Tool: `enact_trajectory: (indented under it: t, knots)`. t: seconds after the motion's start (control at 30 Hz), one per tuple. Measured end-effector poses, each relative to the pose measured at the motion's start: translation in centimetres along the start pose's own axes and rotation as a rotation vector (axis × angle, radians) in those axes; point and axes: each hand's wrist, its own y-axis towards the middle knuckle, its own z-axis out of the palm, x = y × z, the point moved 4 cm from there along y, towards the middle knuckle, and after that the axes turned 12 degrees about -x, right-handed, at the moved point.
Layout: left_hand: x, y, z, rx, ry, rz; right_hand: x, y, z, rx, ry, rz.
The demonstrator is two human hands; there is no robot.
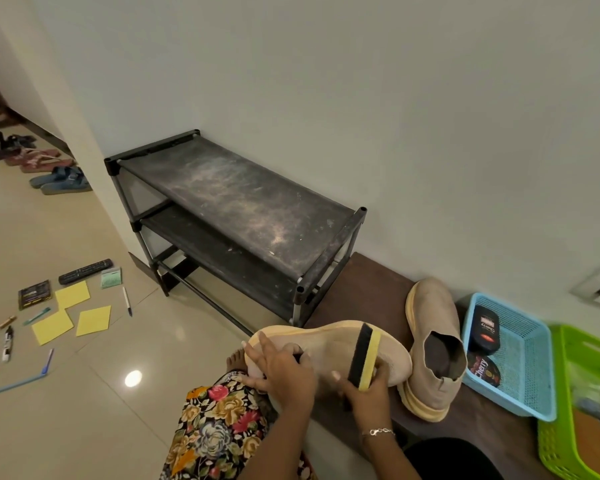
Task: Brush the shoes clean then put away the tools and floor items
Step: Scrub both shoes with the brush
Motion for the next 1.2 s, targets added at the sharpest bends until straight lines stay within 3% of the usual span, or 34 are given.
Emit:
enact_trajectory:
  t: [0.1, 0.17, 0.23, 0.27, 0.37, 0.43, 0.47, 0.57, 0.63, 0.7, 0.77, 0.83, 0.93, 1.03, 1.1, 1.2]
  knots:
    - [0.6, 0.2, 0.0, -0.028, -0.077, 0.002, 0.6, 1.0, -1.0, 0.034, -0.195, -0.067]
    - [0.7, 0.2, 0.0, -0.048, -0.131, -0.015, 1.4, 0.3, 0.0, 0.18, -0.392, -0.289]
    - [1.0, 0.3, 0.0, -0.044, -0.132, -0.013, 1.9, -1.4, 1.7, 0.408, -0.735, -0.538]
    - [1.2, 0.4, 0.0, -0.043, -0.146, -0.009, 2.0, -1.2, 1.8, 0.434, -0.905, -0.591]
    - [1.7, 0.8, 0.4, -0.03, -0.229, -0.014, 2.5, 2.7, -0.6, 0.15, -1.127, -0.461]
    - [1.6, 1.0, 0.8, -0.005, -0.262, -0.052, 2.7, 4.0, -1.6, -0.013, -1.107, -0.389]
    - [1.5, 1.2, 0.8, 0.0, -0.267, -0.06, 2.6, 3.4, -0.8, 0.024, -1.066, -0.406]
    - [2.1, 1.8, 1.1, 0.001, -0.271, -0.052, 1.8, -0.9, 3.5, 0.447, -0.845, -0.581]
    - [3.0, 2.0, 1.0, 0.015, -0.309, -0.057, 1.2, -1.3, 4.3, 0.587, -0.831, -0.678]
    - [3.3, 1.8, 0.7, 0.033, -0.342, -0.055, 1.2, 1.1, 2.8, 0.457, -0.956, -0.714]
    - [3.3, 1.6, 0.5, 0.039, -0.369, -0.077, 1.7, 3.4, 0.4, 0.234, -1.161, -0.604]
    - [3.0, 1.5, 0.5, 0.056, -0.363, -0.075, 2.2, 3.6, 0.1, 0.108, -1.153, -0.485]
    - [3.1, 1.4, 0.9, 0.074, -0.342, -0.045, 1.8, 0.3, 3.4, 0.362, -0.975, -0.545]
    - [2.9, 1.2, -0.2, 0.053, -0.447, -0.056, 0.7, -1.1, 4.0, 0.563, -0.623, -0.432]
    - [2.2, 1.3, -1.2, 0.056, -0.461, -0.012, 1.8, -1.0, 2.4, 0.547, -0.424, -0.351]
    - [1.0, 1.7, -2.4, 0.044, -0.5, 0.079, 3.3, 0.0, -0.2, 0.34, -0.271, -0.245]
